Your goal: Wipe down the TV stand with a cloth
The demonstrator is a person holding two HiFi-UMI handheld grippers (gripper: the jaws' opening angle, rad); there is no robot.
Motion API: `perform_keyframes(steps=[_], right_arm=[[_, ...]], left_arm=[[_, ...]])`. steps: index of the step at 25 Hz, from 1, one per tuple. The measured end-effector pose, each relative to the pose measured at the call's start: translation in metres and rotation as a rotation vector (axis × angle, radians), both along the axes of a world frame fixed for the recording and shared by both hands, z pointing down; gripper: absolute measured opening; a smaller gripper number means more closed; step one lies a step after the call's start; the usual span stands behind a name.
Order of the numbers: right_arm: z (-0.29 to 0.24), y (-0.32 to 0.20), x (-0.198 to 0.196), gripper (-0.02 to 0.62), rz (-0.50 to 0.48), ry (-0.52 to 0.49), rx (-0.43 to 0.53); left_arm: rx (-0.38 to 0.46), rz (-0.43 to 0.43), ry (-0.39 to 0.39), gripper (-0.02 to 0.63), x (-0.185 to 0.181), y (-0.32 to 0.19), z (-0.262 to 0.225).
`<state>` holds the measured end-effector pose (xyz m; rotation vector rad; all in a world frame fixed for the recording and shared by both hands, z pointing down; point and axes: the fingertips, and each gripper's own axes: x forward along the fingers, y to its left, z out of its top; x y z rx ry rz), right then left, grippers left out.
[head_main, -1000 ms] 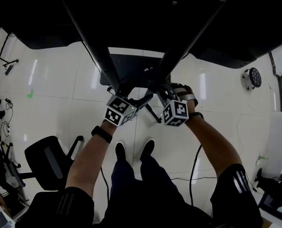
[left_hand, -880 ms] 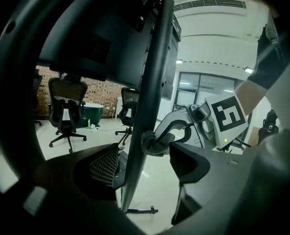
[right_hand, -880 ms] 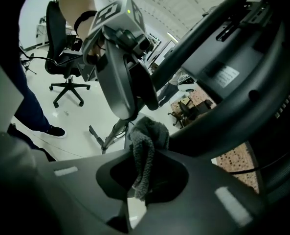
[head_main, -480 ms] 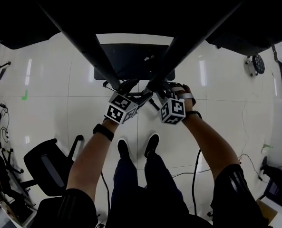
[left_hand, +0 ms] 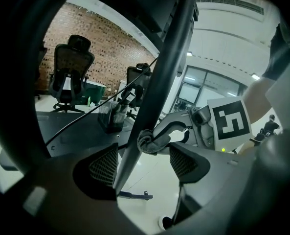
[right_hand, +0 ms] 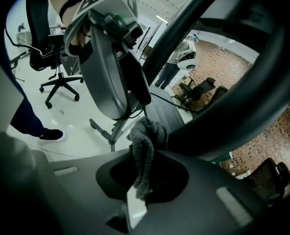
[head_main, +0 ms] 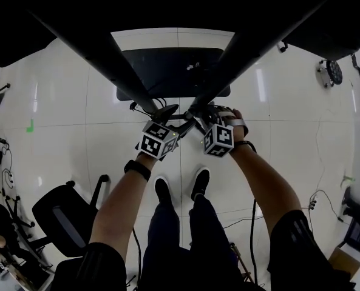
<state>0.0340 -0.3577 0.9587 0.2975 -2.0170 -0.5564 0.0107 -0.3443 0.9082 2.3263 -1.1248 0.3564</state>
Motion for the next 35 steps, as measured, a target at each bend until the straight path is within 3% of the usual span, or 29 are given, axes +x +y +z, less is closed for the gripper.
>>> perform_keyframes(steps=[9,14,18,28,32,35], right_arm=[[0.023,0.004,-0.002,0.021,0.097,-0.018,-0.062],[-0.011,0.030,-0.003,0.021,0.261,-0.176,-0.216],[-0.067,0.071,-0.002,0.021,0.357,-0.350,-0.285],[-0.289,0.162,0.005,0.021,0.413,-0.722,-0.203],[-0.357,0.193,0.021,0.021,0.459,-0.814,-0.167],[-0.394,0.221,0.031,0.021,0.477,-0.877,-0.160]], left_arm=[[-0.017,0.023,-0.009,0.354,-0.004,0.007,0.012],[0.006,0.018,0.019,0.354,-0.011,0.039,-0.016],[0.047,0.012,0.035,0.354,-0.025,0.078,-0.060],[0.211,0.044,0.051,0.354,-0.052,0.180,-0.230],[0.273,0.037,0.067,0.354,-0.061,0.223,-0.286],[0.322,0.049,0.024,0.354,-0.068,0.260,-0.311]])
